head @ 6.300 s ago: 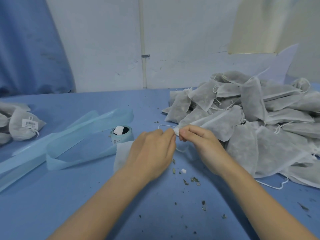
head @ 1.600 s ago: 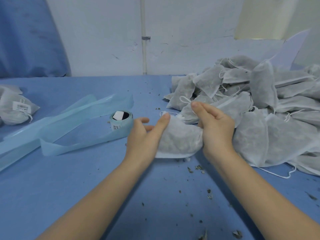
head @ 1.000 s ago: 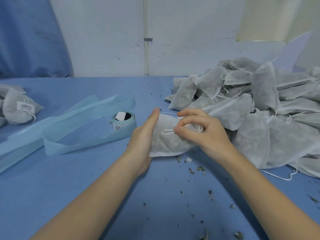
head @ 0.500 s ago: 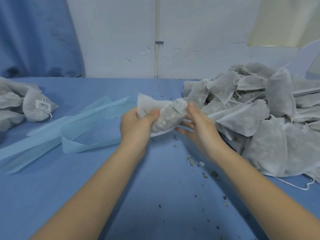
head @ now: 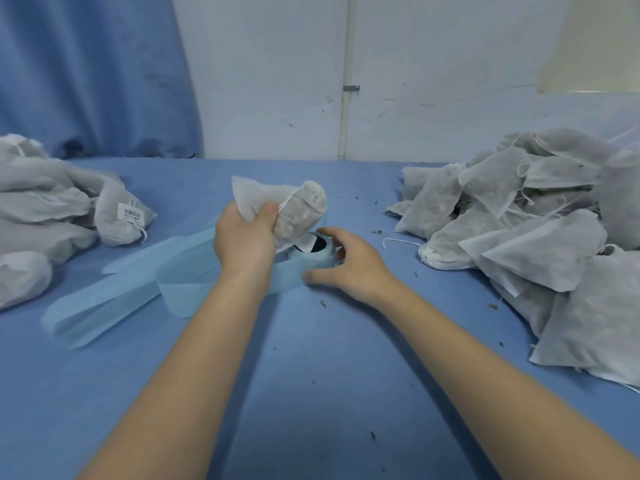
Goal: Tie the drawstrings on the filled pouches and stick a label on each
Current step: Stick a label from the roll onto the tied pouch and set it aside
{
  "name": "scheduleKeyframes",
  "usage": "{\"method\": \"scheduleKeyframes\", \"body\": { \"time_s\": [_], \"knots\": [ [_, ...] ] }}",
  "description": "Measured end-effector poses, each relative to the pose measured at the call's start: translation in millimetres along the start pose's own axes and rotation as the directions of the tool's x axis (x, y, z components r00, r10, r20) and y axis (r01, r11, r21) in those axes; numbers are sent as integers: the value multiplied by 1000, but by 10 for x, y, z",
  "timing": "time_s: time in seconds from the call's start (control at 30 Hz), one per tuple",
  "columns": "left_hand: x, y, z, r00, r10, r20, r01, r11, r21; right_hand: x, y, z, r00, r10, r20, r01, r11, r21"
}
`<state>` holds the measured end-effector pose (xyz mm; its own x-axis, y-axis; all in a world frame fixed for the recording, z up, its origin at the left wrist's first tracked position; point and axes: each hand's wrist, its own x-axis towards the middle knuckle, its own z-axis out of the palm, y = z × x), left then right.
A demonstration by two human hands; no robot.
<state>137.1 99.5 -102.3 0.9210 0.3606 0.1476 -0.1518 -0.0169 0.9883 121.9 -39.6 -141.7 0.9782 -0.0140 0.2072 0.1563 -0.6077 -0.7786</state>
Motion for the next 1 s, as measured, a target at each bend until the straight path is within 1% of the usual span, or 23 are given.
{"method": "scheduleKeyframes", "body": {
  "time_s": [0.13, 0.2, 0.33, 0.4, 0.5, 0.57, 0.63, 0.8, 1.0],
  "knots": [
    [-21, 29, 40, 992, 103, 65, -110, 988, 108, 50, 22, 112, 996, 21, -82, -24, 999, -28],
    [-40, 16, 71, 987, 129, 101, -145, 975, 171, 70, 3, 163, 995, 29, -93, -31, 999, -17],
    [-95, -37, 107, 981, 139, 136, -169, 954, 247, 7, -77, 174, 996, -18, -82, 29, 991, 133],
    [-101, -52, 114, 981, 137, 137, -169, 952, 254, -51, -56, 110, 999, 1, -45, 6, 987, 158],
    [-92, -74, 123, 983, 125, 135, -157, 954, 257, -142, 31, -49, 996, 81, 42, -86, 988, 129],
    [-94, -91, 133, 983, 118, 138, -151, 955, 257, -183, 86, -123, 996, 76, 51, -83, 983, 165],
    [-105, -101, 137, 984, 118, 137, -152, 950, 273, -200, 100, -131, 998, 67, 14, -69, 984, 162],
    [-98, -101, 139, 984, 104, 144, -142, 949, 282, -134, 89, -65, 988, 76, -137, -55, 988, 146],
    [-98, -123, 139, 985, 95, 142, -132, 951, 281, -140, 122, -57, 975, 40, -219, -15, 993, 114]
  ]
}}
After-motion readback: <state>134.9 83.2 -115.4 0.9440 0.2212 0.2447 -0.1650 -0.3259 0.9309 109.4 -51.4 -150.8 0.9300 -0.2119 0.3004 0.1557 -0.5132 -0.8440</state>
